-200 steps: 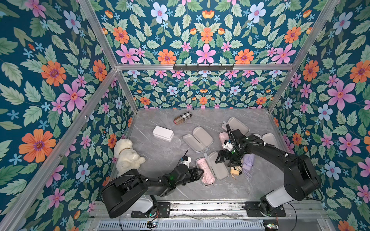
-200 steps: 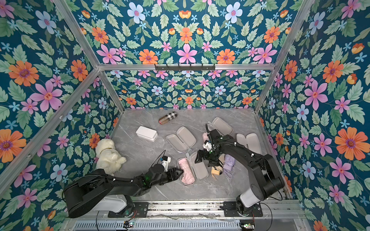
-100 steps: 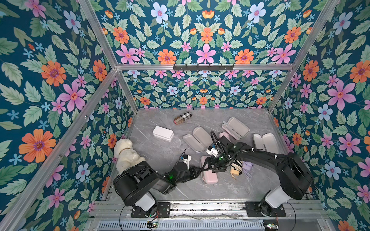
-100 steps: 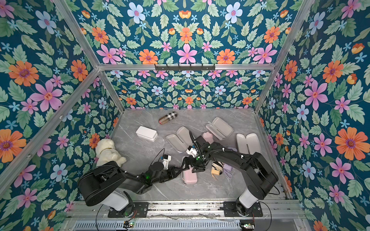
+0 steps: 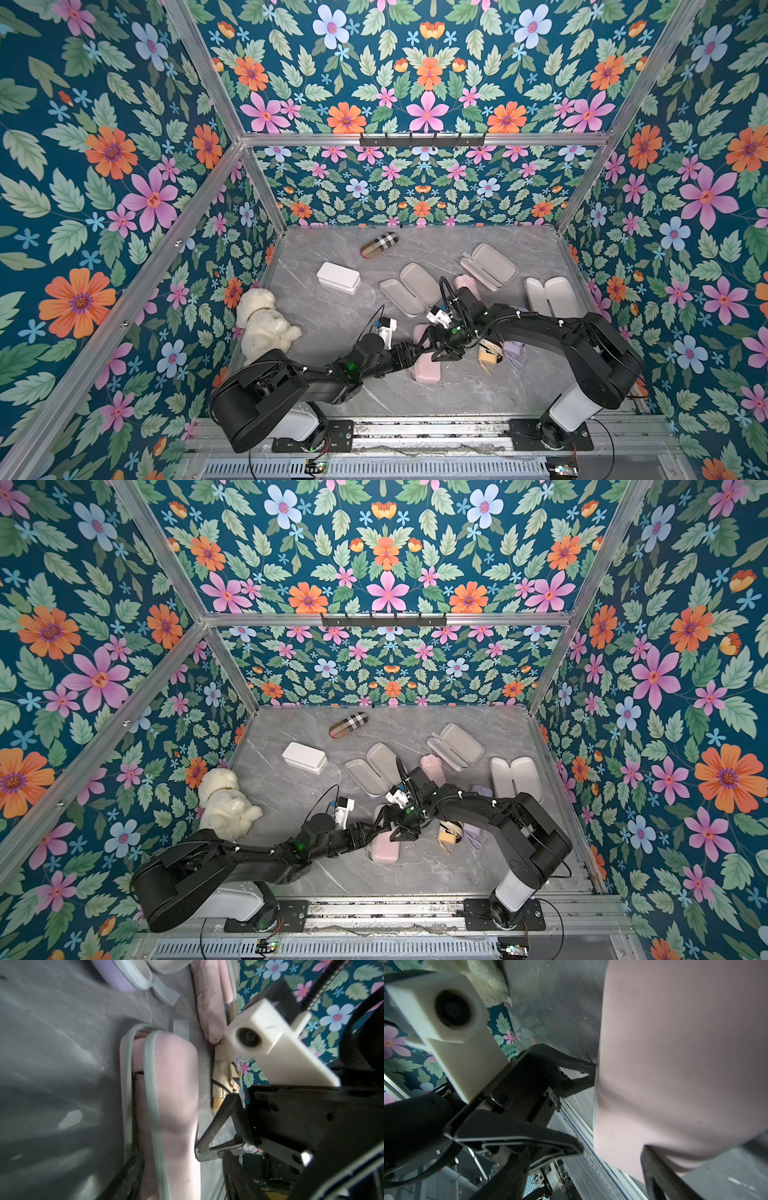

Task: Put umbrellas into zippered umbrella sleeves
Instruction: Close the umbrella sleeve at the center of the board.

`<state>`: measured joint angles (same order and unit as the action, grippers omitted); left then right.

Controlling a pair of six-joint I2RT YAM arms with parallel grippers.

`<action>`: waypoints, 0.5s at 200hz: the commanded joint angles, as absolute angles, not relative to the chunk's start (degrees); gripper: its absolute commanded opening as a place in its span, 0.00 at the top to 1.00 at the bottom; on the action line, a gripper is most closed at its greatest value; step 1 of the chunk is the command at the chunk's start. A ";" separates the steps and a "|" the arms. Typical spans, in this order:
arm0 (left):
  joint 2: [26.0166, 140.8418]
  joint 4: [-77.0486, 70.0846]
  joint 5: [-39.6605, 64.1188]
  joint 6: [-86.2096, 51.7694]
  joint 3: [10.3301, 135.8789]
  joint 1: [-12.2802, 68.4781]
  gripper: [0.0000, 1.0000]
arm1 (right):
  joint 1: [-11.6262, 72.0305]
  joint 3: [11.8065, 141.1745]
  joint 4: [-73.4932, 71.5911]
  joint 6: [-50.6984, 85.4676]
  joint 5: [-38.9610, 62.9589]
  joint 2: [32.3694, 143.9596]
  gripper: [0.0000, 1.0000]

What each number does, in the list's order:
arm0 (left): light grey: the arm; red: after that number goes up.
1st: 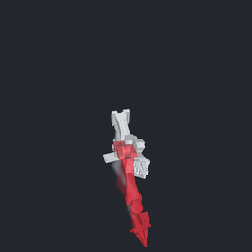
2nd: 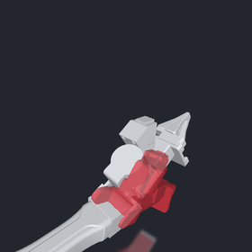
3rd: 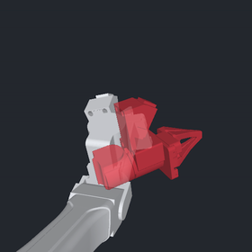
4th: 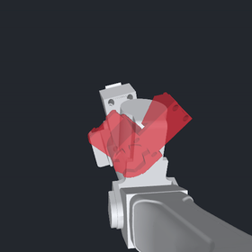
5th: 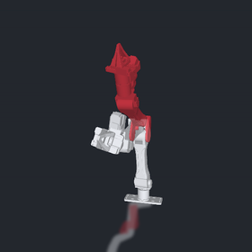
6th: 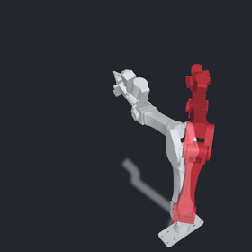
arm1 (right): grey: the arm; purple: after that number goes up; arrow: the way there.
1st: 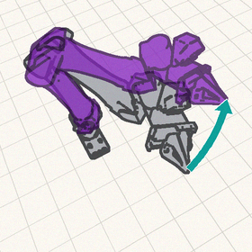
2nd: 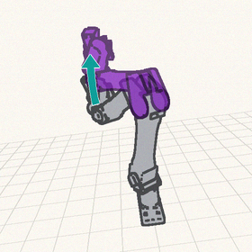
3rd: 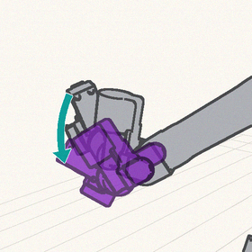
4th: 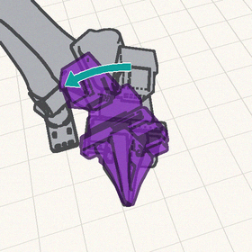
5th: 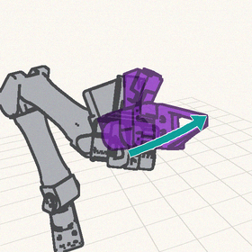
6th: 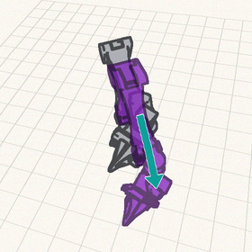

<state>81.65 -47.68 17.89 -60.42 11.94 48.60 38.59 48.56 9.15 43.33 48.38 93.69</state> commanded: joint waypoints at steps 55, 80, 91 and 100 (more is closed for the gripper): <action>81.85 -34.90 18.04 -54.35 15.26 48.52 0.42 | 32.05 42.82 14.62 42.02 43.95 82.97 0.32; 81.58 -34.94 18.21 -54.36 15.02 48.52 0.43 | 32.30 41.67 18.40 39.82 37.08 83.70 0.35; 81.52 -34.74 18.24 -54.14 15.19 48.52 0.42 | 32.64 40.50 15.89 41.03 36.41 84.53 0.36; 81.07 -34.39 18.13 -54.05 15.20 48.53 0.42 | 32.89 39.93 13.59 42.33 36.39 85.33 0.36</action>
<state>81.52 -38.63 18.85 -55.44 15.20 48.58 32.40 41.21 14.28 41.71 40.53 84.01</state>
